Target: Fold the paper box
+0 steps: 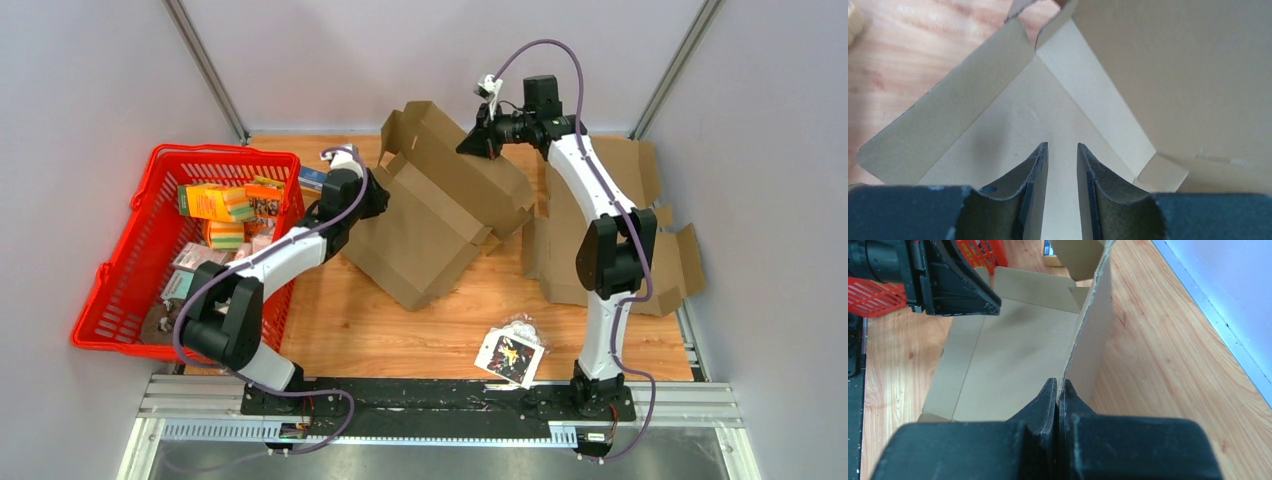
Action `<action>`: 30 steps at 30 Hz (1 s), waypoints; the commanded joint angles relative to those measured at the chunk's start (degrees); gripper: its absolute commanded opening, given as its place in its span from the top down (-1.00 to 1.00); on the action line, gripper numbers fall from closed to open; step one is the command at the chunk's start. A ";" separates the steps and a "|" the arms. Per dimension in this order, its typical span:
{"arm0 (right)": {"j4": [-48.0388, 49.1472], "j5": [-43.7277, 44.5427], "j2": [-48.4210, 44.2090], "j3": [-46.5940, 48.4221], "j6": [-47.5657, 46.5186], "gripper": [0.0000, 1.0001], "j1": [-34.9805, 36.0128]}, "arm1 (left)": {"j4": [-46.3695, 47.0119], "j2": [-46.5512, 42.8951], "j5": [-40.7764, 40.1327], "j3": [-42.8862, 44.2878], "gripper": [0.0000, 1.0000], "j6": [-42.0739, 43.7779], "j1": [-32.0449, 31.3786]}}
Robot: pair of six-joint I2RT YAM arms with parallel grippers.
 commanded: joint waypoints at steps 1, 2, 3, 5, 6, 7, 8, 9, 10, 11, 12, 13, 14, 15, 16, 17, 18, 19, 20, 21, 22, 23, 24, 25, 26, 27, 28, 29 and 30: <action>1.49 -4.37 4.53 4.89 -0.03 1.00 -0.55 | -1.27 4.87 -4.14 8.29 0.16 -2.08 0.37; 1.40 -4.81 6.10 5.33 0.06 1.00 -0.99 | -1.00 5.92 -3.70 10.21 0.07 -2.43 0.90; 1.31 -5.07 7.08 5.94 0.15 1.00 -1.25 | -0.74 8.54 -1.09 11.36 -0.05 -2.52 1.34; 2.62 -5.60 8.92 6.57 1.46 1.00 -2.04 | -1.26 11.46 1.91 15.56 -0.10 -1.39 2.30; 2.98 -5.60 9.45 6.65 1.73 1.00 -2.31 | -1.61 13.82 2.79 16.72 -0.13 -0.77 2.39; 3.24 -5.69 9.98 6.91 2.00 1.00 -2.49 | -1.79 14.80 3.50 18.47 -0.13 -0.33 2.48; 3.68 -5.69 10.94 7.00 2.52 1.00 -3.01 | -1.10 15.68 5.16 19.01 -0.11 0.89 2.92; 3.86 -5.43 11.48 7.18 2.70 1.00 -3.28 | -0.22 17.34 7.61 19.45 -0.05 1.34 3.27; 4.21 -4.90 12.09 7.27 3.05 1.00 -3.54 | 0.66 17.79 8.07 19.81 -0.04 1.87 3.36; 4.12 -4.64 12.62 7.62 3.31 1.00 -4.06 | 0.76 18.32 8.42 20.77 -0.04 3.00 3.45; 4.12 -3.59 13.58 7.79 3.66 1.00 -4.42 | 1.02 19.28 9.04 21.30 -0.03 3.62 3.62; 4.30 -2.62 13.94 7.88 4.28 1.00 -4.68 | 1.11 19.99 9.39 21.91 -0.01 3.98 3.63; 4.30 -1.83 14.29 8.06 4.72 1.00 -5.29 | 1.02 20.61 9.92 23.57 0.01 4.42 3.63; 4.12 -1.21 14.64 7.97 4.55 1.00 -5.56 | 1.02 22.18 11.49 24.55 0.02 4.68 3.63; 4.21 -0.51 14.82 7.80 4.55 1.00 -5.82 | 1.19 23.06 12.29 26.30 0.02 4.86 3.63; 4.12 0.45 15.00 7.62 4.63 1.00 -6.26 | 1.46 24.03 13.43 27.18 0.02 4.25 3.63; 4.04 1.94 15.17 7.71 4.63 1.00 -6.44 | 2.07 25.95 13.96 27.98 0.02 3.81 3.63; 3.77 2.31 15.78 7.88 5.07 1.00 -6.70 | 2.68 27.10 14.57 29.99 0.02 3.11 3.63; 3.94 2.74 16.05 8.06 5.86 1.00 -7.32 | 2.69 28.25 16.06 31.14 0.02 1.54 3.63; 4.12 3.71 16.31 8.50 7.95 1.00 -7.67 | 2.78 30.26 16.77 32.19 0.02 0.74 3.63; 4.04 3.98 16.84 8.67 8.76 1.00 -8.11 | 4.00 31.24 17.39 33.94 0.02 -1.27 3.63; 4.12 3.89 16.76 8.50 9.46 1.00 -8.81 | 4.97 33.25 18.26 34.66 0.02 -2.34 3.63; 4.21 3.89 16.76 7.89 10.16 1.00 -9.25 | 6.45 34.14 18.53 35.36 0.01 -3.30 3.63; 4.38 3.63 16.32 7.19 10.95 1.00 -9.34 | 6.99 35.19 18.62 37.11 0.01 -4.44 3.54; 5.69 3.28 15.88 6.22 11.22 1.00 -9.60 | 7.00 37.03 18.19 38.17 0.00 -4.89 3.54; 6.23 2.32 15.53 5.34 11.31 1.00 -9.69 | 6.65 38.09 17.66 39.22 -0.01 -5.42 3.45; 6.75 2.05 15.35 4.03 11.75 1.00 -9.78 | 6.73 38.97 17.22 41.41 -0.01 -6.38 3.36; 7.54 2.13 15.17 3.84 12.28 1.00 -9.78 | 6.47 40.63 16.00 42.39 -0.01 -6.74 3.01; 7.72 2.39 15.43 3.58 12.63 1.00 -9.87 | 5.86 41.35 14.86 43.36 -0.01 -7.00 2.66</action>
